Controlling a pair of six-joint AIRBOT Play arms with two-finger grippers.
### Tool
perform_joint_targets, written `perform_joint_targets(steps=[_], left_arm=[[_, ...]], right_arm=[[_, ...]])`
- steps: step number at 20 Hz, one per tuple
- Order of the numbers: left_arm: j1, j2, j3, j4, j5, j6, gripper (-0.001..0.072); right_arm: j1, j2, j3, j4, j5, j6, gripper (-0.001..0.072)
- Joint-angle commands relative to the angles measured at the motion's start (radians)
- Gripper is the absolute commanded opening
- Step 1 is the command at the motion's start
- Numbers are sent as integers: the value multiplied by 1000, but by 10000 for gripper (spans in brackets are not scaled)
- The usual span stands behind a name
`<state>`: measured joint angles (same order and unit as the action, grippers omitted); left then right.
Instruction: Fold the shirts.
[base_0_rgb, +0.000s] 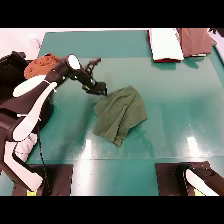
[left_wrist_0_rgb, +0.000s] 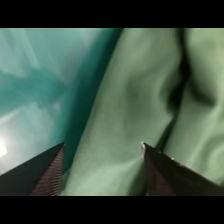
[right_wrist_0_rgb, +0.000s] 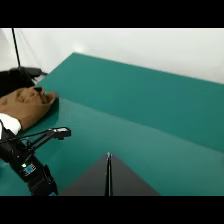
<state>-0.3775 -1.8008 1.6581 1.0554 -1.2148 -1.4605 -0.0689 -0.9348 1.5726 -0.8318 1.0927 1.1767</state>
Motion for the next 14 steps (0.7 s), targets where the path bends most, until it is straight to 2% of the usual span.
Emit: perform_joint_targets(steps=[1, 2, 3, 4, 5, 8, 10, 11, 12, 13, 14], left_arm=[[-15, -19, -75, -37, 9, 30, 568], [-15, -19, -79, -34, 11, 29, 567], [-13, -19, -79, -34, 11, 30, 465], [-9, -19, -74, -31, 10, 30, 217], [-1, -16, -65, -29, 10, 32, 38], [42, -14, 21, -30, -22, 29, 29], [69, -14, 98, -30, -54, 29, 29], [75, -14, 127, -30, -65, 29, 29], [80, -14, 150, -31, -69, 29, 29], [80, -14, 161, -31, -67, 29, 29], [80, -14, 162, -32, -61, 29, 29]], right_arm=[[1, -55, 0, 2, 79, 41, 14], [1, -76, 0, 1, 106, 50, 14], [-1, -98, 0, -1, 138, 55, 15], [-11, -125, -1, -1, 189, 57, 14], [-23, -152, -3, 0, 243, 57, 14], [-69, -204, -116, -10, 330, 68, 14], [-91, -222, -261, -31, 320, 70, 17], [-92, -235, -341, -39, 299, 70, 125], [-88, -257, -426, -35, 259, 72, 384], [-73, -285, -496, -26, 222, 72, 448], [-48, -324, -555, -25, 179, 72, 448]])
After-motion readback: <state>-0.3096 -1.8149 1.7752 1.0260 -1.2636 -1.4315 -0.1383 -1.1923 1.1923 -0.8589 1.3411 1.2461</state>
